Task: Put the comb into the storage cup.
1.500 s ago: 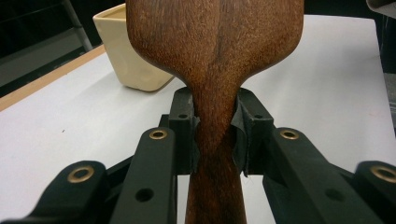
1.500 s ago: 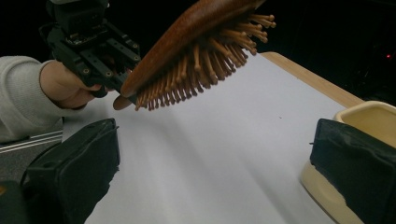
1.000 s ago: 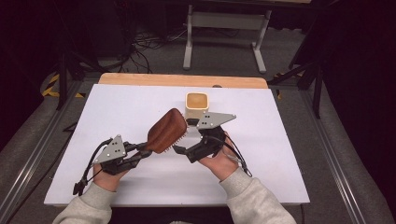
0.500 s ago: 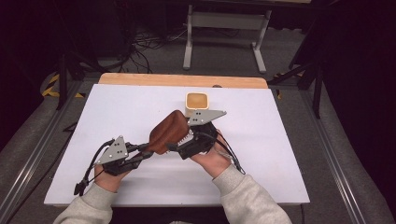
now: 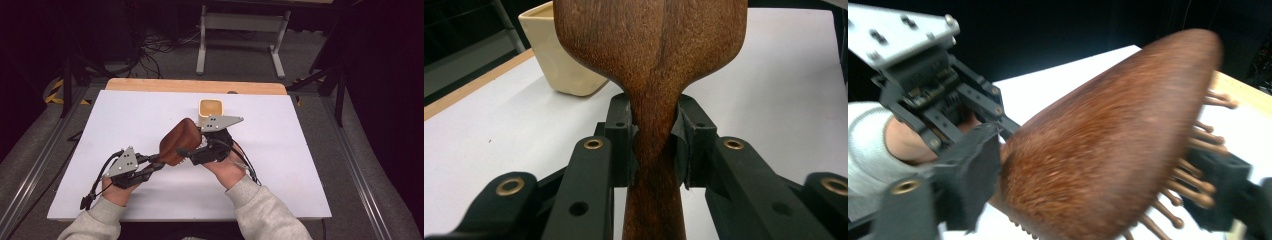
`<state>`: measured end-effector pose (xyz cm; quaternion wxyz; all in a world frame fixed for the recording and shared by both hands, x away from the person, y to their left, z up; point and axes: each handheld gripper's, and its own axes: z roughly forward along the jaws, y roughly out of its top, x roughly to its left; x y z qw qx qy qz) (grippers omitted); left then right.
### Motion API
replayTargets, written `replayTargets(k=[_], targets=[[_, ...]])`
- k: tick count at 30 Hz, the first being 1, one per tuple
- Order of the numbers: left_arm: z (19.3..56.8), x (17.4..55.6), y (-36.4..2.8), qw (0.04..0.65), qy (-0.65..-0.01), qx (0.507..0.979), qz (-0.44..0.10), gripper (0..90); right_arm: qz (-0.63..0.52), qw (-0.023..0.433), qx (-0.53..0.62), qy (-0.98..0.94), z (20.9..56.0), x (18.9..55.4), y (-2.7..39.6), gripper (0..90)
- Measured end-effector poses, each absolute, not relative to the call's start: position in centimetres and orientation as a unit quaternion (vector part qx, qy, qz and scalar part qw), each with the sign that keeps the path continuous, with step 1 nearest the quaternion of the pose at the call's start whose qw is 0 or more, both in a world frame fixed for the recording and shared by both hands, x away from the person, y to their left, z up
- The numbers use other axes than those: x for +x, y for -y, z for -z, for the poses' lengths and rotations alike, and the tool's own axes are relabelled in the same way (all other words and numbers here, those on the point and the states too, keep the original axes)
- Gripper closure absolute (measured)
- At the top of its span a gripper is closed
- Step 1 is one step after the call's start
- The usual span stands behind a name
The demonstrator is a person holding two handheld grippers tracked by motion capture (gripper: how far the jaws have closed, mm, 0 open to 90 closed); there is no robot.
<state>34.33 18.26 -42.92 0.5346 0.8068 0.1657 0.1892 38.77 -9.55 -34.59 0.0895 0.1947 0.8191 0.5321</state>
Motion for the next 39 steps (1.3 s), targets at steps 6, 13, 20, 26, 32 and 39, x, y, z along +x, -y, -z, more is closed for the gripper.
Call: replayTargets(k=[6, 13, 20, 26, 32, 39], targets=[[42.9, 34.3, -18.2, 0.528, -0.165, 0.81, -0.194, 72.9, -0.54, 0.075, 0.194, -0.816, 34.2, 38.8, 9.6, 31.6], [43.0, 34.2, -18.0, 0.521, -0.163, 0.814, -0.197, 72.6, -0.549, 0.068, 0.178, -0.814, 33.7, 38.7, 9.6, 43.7], [43.0, 34.2, -18.0, 0.525, -0.16, 0.812, -0.197, 72.1, -0.55, 0.063, 0.142, -0.821, 32.8, 38.0, 9.1, 52.0], [42.9, 34.2, -18.1, 0.532, -0.16, 0.808, -0.195, 71.6, -0.543, 0.069, 0.121, -0.828, 32.1, 37.3, 8.5, 56.3], [42.9, 34.3, -18.1, 0.538, -0.16, 0.805, -0.192, 71.3, -0.542, 0.069, 0.119, -0.829, 31.8, 37.1, 8.2, 59.0], [43.0, 34.4, -18.3, 0.548, -0.169, 0.798, -0.185, 61.0, -0.537, 0.084, 0.116, -0.831, 30.9, 36.8, 8.0, 59.9]])
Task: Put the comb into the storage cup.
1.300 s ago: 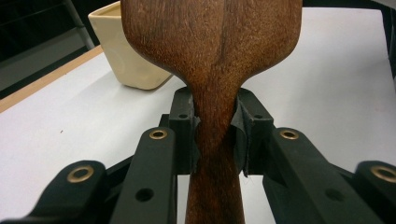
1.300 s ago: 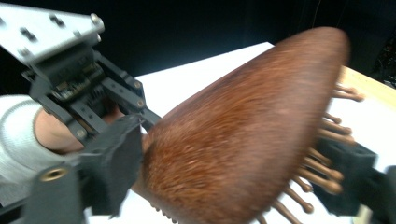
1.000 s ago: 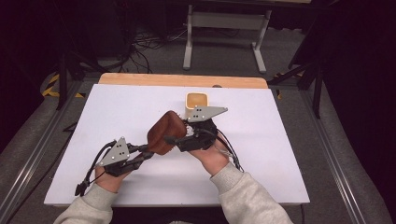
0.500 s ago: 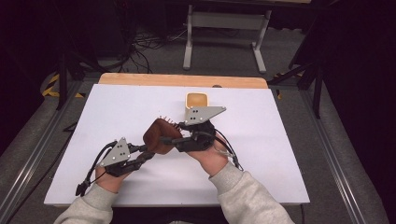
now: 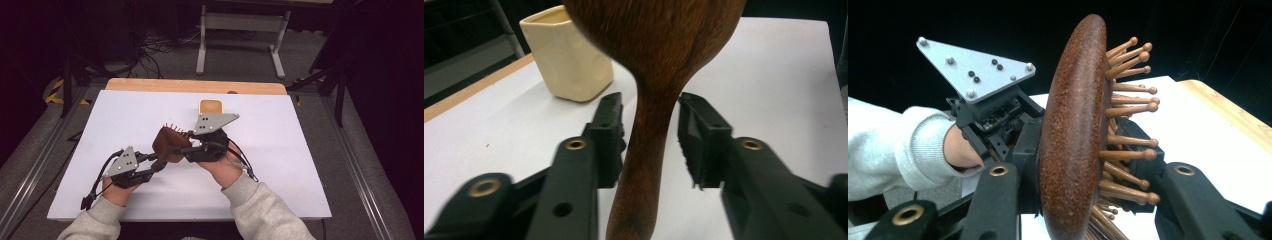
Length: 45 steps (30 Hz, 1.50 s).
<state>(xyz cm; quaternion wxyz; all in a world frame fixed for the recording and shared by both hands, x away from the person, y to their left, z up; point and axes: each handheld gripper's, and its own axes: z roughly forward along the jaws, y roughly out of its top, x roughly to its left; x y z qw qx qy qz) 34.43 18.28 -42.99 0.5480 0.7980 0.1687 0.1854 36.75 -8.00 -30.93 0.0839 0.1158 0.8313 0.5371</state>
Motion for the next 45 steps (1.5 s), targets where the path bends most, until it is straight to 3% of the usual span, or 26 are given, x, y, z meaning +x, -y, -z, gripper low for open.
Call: replayTargets(k=[9, 16, 27, 45], targets=[[42.6, 34.8, -19.0, 0.577, -0.188, 0.777, -0.167, 27.9, -0.542, 0.099, 0.114, -0.826, 29.1, 36.8, 8.6, 59.8], [42.5, 35.3, -19.9, 0.6, -0.203, 0.759, -0.154, 10.7, -0.549, 0.117, 0.117, -0.819, 26.9, 37.3, 9.7, 59.6], [42.7, 35.7, -21.0, 0.601, -0.225, 0.75, -0.157, 3.6, -0.551, 0.148, 0.137, -0.81, 23.7, 38.9, 11.6, 59.4], [42.8, 35.8, -22.1, 0.592, -0.237, 0.753, -0.166, 3.5, -0.55, 0.2, 0.17, -0.793, 21.4, 40.4, 14.0, 59.4]])
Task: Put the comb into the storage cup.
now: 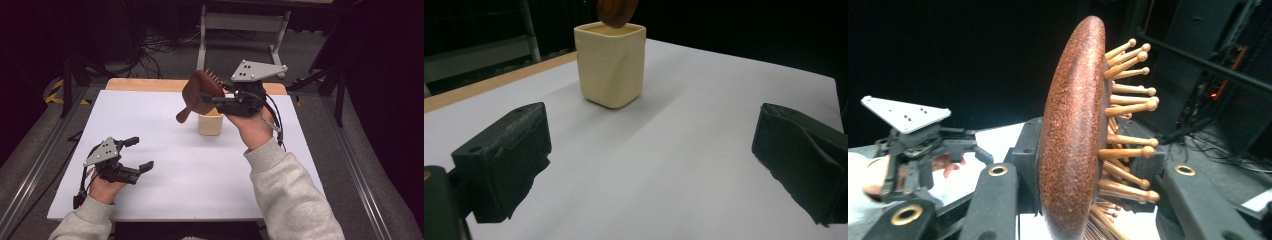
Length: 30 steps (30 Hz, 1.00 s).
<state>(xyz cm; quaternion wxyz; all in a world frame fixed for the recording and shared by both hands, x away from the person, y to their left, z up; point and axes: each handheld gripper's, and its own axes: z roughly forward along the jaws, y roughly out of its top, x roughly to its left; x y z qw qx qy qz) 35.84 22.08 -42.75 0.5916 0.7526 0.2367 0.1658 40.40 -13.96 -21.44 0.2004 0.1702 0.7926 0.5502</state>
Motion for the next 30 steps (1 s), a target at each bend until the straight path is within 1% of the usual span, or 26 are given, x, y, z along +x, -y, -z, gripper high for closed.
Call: replayTargets(k=[13, 26, 30], targets=[[43.0, 36.0, -22.9, 0.589, -0.249, 0.751, -0.167, 3.5, -0.548, 0.23, 0.202, -0.779, 20.8, 41.8, 15.5, 59.4], [43.0, 36.1, -23.4, 0.585, -0.256, 0.749, -0.176, 3.0, -0.545, 0.262, 0.231, -0.763, 20.8, 42.8, 17.2, 59.3], [43.0, 36.1, -23.5, 0.585, -0.26, 0.749, -0.172, 3.0, -0.541, 0.272, 0.239, -0.759, 20.8, 43.1, 17.6, 59.3]])
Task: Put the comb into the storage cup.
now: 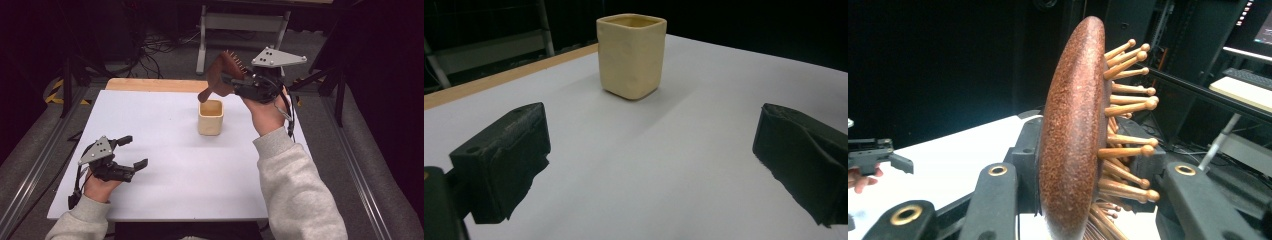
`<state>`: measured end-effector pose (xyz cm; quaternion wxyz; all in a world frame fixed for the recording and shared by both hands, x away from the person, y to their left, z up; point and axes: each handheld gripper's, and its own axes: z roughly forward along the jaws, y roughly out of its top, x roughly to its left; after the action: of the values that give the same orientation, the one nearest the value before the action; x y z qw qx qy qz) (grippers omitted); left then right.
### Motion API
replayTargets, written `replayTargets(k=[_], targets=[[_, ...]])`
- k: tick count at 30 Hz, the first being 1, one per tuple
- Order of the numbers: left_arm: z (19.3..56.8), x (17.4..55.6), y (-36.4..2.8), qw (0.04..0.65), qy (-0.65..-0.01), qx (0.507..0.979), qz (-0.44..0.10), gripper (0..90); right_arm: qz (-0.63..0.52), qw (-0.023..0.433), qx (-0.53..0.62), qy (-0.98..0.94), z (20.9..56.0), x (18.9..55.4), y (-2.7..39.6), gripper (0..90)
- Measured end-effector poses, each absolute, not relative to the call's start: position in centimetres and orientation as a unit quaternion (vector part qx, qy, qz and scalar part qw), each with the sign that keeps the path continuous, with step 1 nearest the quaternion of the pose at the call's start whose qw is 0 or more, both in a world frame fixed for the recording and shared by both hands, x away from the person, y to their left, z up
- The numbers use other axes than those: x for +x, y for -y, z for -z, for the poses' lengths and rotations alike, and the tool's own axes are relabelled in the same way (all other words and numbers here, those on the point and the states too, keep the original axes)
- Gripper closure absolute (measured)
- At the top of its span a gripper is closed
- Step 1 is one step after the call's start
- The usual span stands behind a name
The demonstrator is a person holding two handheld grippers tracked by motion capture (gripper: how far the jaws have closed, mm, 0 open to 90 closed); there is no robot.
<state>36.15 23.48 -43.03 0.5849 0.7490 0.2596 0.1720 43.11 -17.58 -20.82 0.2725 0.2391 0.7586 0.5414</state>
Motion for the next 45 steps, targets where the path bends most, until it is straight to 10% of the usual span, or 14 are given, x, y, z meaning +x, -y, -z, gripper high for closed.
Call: replayTargets(k=[45], targets=[[43.1, 36.3, -23.5, 0.584, -0.258, 0.751, -0.17, 3.0, -0.497, 0.25, 0.307, -0.772, 24.9, 47.5, 19.0, 57.8]])
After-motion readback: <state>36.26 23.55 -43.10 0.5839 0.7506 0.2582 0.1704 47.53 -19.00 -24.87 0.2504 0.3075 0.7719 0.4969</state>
